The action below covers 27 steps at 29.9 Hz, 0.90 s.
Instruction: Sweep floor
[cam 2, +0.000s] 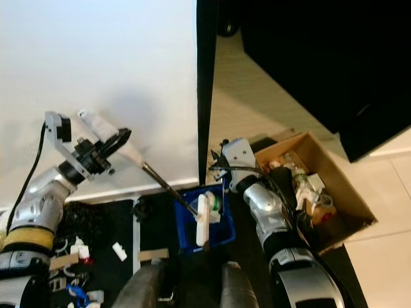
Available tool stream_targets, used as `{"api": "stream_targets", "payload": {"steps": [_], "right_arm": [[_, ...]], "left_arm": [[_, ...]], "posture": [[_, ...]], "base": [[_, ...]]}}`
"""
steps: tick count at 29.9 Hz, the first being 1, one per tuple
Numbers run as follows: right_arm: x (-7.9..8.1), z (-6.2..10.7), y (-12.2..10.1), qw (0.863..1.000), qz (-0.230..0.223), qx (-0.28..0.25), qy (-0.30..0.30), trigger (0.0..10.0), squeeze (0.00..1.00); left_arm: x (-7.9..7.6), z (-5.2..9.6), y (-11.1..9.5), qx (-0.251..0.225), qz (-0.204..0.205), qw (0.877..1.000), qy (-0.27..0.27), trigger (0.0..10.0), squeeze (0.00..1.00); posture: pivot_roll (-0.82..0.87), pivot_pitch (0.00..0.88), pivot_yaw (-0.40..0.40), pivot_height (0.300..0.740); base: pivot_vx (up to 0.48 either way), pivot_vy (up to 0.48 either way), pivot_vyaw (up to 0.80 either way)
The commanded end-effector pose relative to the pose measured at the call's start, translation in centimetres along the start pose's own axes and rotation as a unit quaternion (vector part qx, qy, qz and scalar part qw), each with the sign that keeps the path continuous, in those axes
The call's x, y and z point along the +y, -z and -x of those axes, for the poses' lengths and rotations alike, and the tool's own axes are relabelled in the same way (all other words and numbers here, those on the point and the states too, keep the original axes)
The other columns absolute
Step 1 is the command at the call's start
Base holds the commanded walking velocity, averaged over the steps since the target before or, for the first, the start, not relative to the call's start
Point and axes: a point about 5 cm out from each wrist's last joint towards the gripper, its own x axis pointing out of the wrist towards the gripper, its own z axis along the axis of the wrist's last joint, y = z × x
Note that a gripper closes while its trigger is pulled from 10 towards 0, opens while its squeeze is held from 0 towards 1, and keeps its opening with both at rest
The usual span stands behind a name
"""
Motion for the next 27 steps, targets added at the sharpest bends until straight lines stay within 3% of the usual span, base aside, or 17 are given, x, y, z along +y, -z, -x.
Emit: {"api": "stream_targets", "payload": {"steps": [1,6,8,9,11,12,14,15,17,20,24,27], "right_arm": [[0.9,1.2,1.9,0.999,-0.005,0.039,-0.012,10.0,0.0],[0.5,1.7,2.0,0.999,-0.016,0.03,0.004,10.0,0.0],[0.3,2.0,2.0,0.999,-0.023,0.025,0.014,10.0,0.0],[0.0,2.4,2.1,0.999,-0.029,0.019,0.023,10.0,0.0],[0.0,2.4,2.1,0.999,-0.029,0.019,0.023,10.0,0.0],[-0.1,2.6,2.1,0.999,-0.035,0.016,0.031,10.0,0.0],[-0.3,3.0,2.1,0.998,-0.048,0.01,0.041,10.0,0.0],[-0.3,3.0,2.1,0.998,-0.048,0.01,0.041,10.0,0.0],[-0.4,3.3,2.1,0.997,-0.056,0.004,0.05,10.0,0.0],[-0.4,3.7,2.0,0.996,-0.062,-0.003,0.064,10.0,0.0],[-1.0,4.3,1.7,0.993,-0.072,-0.016,0.094,10.0,0.0],[-1.6,4.8,1.3,0.989,-0.085,-0.03,0.117,10.0,0.0]], "left_arm": [[-0.2,1.1,-1.1,0.001,0.0,0.999,-0.034,10.0,0.0],[-2.3,1.9,-1.1,-0.008,0.04,0.996,-0.085,10.0,0.0],[-2.2,2.0,-1.1,-0.006,0.035,0.99,-0.14,10.0,0.0],[-1.5,2.0,-1.1,-0.011,0.046,0.976,-0.211,10.0,0.0],[-1.5,2.0,-1.1,-0.011,0.046,0.976,-0.211,10.0,0.0],[-1.2,2.0,-1.0,-0.002,0.063,0.967,-0.247,10.0,0.0],[-1.3,2.2,-0.8,0.034,0.06,0.955,-0.29,10.0,0.0],[-1.3,2.2,-0.8,0.034,0.06,0.955,-0.29,10.0,0.0],[-1.5,2.3,-0.8,0.068,0.016,0.944,-0.322,10.0,0.0],[-1.9,2.5,-0.7,0.097,0.006,0.936,-0.338,10.0,0.0],[-1.4,2.5,-0.7,0.126,-0.002,0.943,-0.309,10.0,0.0],[-0.8,2.9,-1.3,0.111,0.007,0.949,-0.296,10.0,0.0]], "posture": [[0.18,0.261,0.09,0.74],[0.19,0.249,0.097,0.74],[0.19,0.246,0.096,0.74],[0.2,0.238,0.098,0.74],[0.2,0.238,0.098,0.74],[0.19,0.231,0.103,0.74],[0.19,0.224,0.108,0.74],[0.19,0.224,0.108,0.74],[0.18,0.214,0.112,0.74],[0.18,0.201,0.117,0.74],[0.17,0.187,0.122,0.74],[0.16,0.173,0.124,0.74]], "base": [[0.0,0.0,0.0],[0.0,0.0,0.0],[0.0,0.0,0.0],[0.0,0.0,0.0],[0.0,0.0,0.0],[0.0,0.0,0.0],[0.0,0.0,0.0],[0.0,0.0,0.0],[0.0,0.0,0.0],[0.0,0.0,0.0],[0.0,0.0,0.0],[0.0,0.0,0.0]]}}
